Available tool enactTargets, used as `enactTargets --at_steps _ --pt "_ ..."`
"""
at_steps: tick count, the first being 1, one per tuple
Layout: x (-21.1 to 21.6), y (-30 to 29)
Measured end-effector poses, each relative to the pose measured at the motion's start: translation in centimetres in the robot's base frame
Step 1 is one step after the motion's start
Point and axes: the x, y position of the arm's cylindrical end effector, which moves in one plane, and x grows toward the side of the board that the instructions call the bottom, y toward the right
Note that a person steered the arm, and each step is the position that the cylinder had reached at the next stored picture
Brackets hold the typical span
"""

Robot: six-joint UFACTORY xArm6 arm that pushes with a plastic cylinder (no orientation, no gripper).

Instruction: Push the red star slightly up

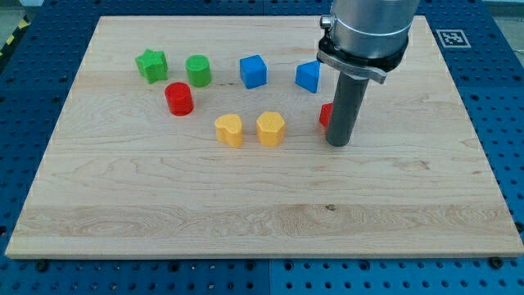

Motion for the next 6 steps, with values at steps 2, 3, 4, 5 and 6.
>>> enactTargets --at_steps 2,3,4,5,6 --pt "-1.5 -0.2" --pt "-1.8 -0.2" --pt "-1.8 -0.2" --pt "-1.6 -0.2" --pt "-1.6 -0.2"
